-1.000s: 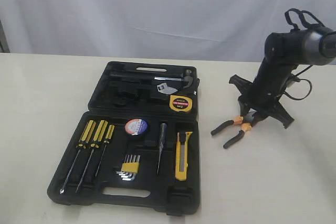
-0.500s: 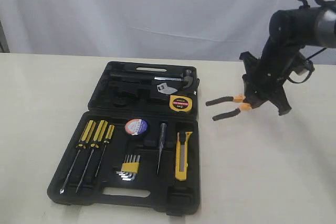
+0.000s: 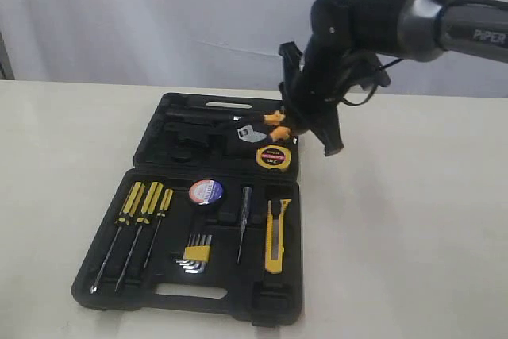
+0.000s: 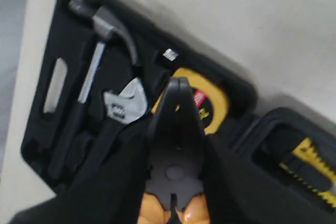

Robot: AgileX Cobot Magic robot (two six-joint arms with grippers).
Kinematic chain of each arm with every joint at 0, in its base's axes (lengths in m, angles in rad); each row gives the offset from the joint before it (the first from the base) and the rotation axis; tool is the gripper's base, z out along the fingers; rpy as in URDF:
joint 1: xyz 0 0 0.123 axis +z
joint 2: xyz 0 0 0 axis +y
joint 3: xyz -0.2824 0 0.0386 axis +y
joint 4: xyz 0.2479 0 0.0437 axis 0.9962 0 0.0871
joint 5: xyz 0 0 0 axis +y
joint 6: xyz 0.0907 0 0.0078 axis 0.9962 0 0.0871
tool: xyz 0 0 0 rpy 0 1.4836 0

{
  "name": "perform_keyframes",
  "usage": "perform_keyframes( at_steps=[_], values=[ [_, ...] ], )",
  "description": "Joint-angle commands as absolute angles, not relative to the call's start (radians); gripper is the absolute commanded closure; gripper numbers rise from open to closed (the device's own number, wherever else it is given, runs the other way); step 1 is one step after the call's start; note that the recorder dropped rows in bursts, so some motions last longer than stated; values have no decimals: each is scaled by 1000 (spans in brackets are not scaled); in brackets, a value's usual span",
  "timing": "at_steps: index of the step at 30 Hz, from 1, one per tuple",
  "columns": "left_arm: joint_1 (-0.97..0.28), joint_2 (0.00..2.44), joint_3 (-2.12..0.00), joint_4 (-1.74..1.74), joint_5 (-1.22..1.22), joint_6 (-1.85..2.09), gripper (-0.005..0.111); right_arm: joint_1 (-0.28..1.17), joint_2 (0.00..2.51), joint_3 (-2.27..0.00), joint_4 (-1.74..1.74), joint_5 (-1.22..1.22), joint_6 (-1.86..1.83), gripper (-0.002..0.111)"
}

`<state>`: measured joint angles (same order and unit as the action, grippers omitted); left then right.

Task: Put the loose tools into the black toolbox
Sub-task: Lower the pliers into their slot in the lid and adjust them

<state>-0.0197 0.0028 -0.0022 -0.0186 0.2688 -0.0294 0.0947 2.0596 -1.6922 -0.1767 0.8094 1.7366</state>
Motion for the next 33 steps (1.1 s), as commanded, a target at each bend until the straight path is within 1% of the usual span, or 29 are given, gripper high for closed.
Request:
perform_keyframes(
  at_steps=[1,6,11,21,29,33],
  values=[
    [-22,0,0,-21,269,-29,107,166,2100,-1774,-280,772,1823,109],
    [-22,0,0,-21,269,-29,107,226,2152,-1835,-322,751,1922,109],
    [-22,0,0,-21,269,-29,107,275,2188,-1837,-400,716,2105,109],
    [-22,0,0,-21,269,-29,107,303,2255,-1837,-403,621,2105,109],
    [-22,0,0,-21,269,-29,107,302,2276,-1837,-403,610,2105,109],
    [-22,0,0,-21,269,-29,107,293,2276,-1837,-396,493,2105,109]
  ],
)
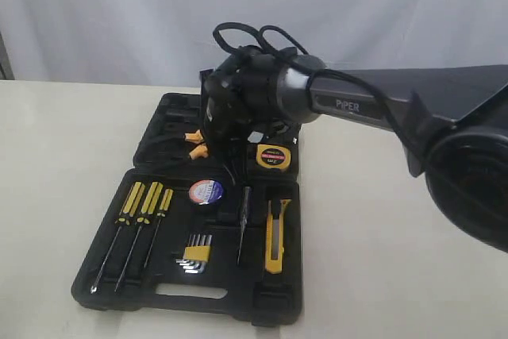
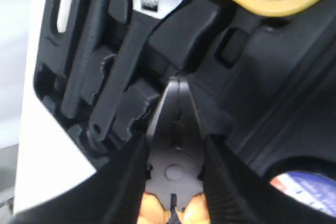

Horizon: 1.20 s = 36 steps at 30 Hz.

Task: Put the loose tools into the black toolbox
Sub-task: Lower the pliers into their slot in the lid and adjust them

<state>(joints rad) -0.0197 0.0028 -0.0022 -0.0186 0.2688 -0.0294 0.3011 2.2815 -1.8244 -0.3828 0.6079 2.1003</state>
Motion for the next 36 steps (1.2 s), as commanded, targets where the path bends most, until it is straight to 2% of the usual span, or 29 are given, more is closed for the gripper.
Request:
perform_keyframes(
  at_steps=[1,17,36],
  values=[
    [-22,0,0,-21,269,-29,107,293,2276,-1837,-382,454,2105,109],
    [-22,0,0,-21,269,-29,107,273,2292,-1837,45,394,2105,109],
    [-22,0,0,-21,269,-29,107,237,2356,-1837,-22,452,2105,109]
  ],
)
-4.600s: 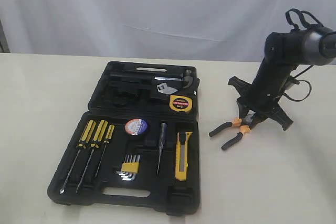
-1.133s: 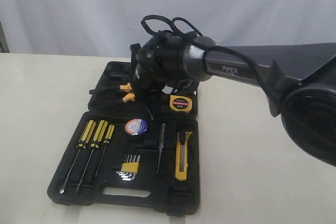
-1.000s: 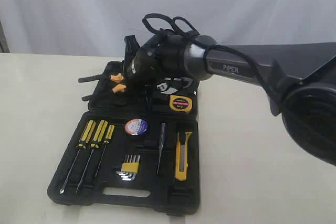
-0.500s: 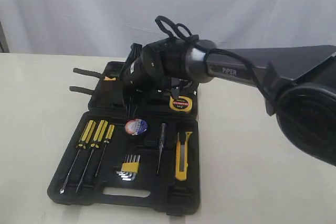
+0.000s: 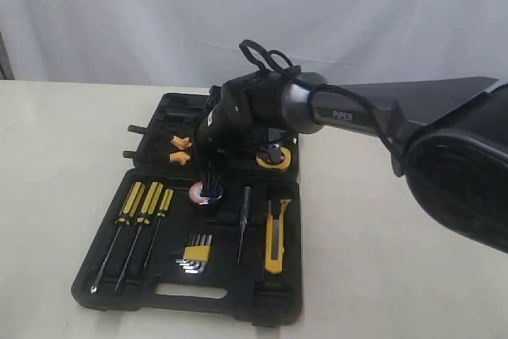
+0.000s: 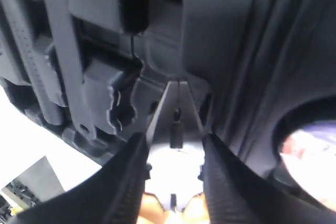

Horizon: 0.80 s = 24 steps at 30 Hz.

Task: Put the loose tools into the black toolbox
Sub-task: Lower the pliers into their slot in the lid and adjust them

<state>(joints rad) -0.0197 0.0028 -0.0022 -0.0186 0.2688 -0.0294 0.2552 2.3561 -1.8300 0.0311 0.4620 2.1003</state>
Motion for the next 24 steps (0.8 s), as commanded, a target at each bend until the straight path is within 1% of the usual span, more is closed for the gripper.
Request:
perform_keyframes(
  at_steps=[1,4,12,24],
  values=[
    [-22,0,0,-21,269,-29,107,234,2356,-1837,-40,423,2105,109],
    [-22,0,0,-21,269,-29,107,222,2356,-1837,-104,334,2105,109],
    [-22,0,0,-21,269,-29,107,212,2360,-1837,-91,394,2105,109],
    [-22,0,0,-21,269,-29,107,214,2389,-1837,0,372,2105,109]
  ],
)
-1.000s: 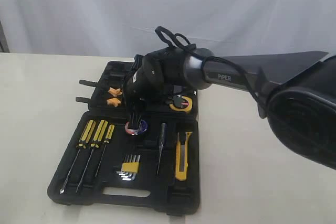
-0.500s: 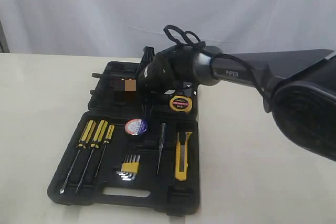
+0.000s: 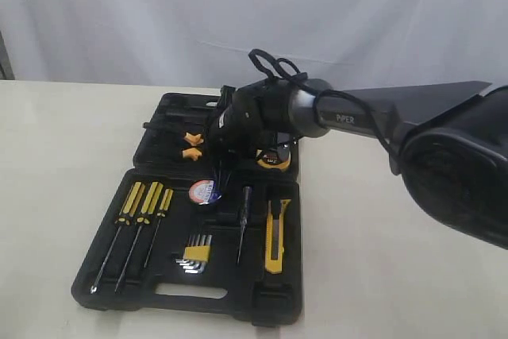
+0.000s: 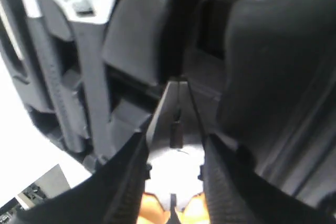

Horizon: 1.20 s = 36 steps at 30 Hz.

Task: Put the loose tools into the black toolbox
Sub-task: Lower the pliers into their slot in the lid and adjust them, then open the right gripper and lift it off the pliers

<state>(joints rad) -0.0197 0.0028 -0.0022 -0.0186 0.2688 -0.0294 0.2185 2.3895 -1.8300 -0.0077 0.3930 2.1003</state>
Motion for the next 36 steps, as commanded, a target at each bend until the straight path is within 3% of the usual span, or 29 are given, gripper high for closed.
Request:
perform_keyframes(
  at_steps=[1,3,5,9,10,15,27,28,29,30,31,36],
  values=[
    [-22,0,0,-21,269,-29,107,214,2389,-1837,0,372,2105,109],
    [-22,0,0,-21,269,-29,107,214,2389,-1837,0,372,2105,108],
    [-22,0,0,-21,269,-29,107,214,2389,-1837,0,372,2105,101],
    [-22,0,0,-21,269,-29,107,214,2389,-1837,-5,374,2105,38],
    [-22,0,0,-21,269,-29,107,214,2389,-1837,-5,387,2103,36],
    [-22,0,0,-21,269,-29,107,216,2389,-1837,-8,340,2103,49],
    [-22,0,0,-21,269,-29,107,226,2343,-1837,-31,380,2055,51],
    [-22,0,0,-21,269,-29,107,226,2329,-1837,-36,414,2039,63],
    [-22,0,0,-21,269,-29,107,226,2313,-1837,-59,463,2029,82],
    [-22,0,0,-21,269,-29,107,226,2303,-1837,-78,496,2010,90],
    [-22,0,0,-21,269,-29,107,226,2283,-1837,-101,557,1948,109],
    [-22,0,0,-21,269,-29,107,226,2216,-1837,-182,751,1447,108]
  ],
)
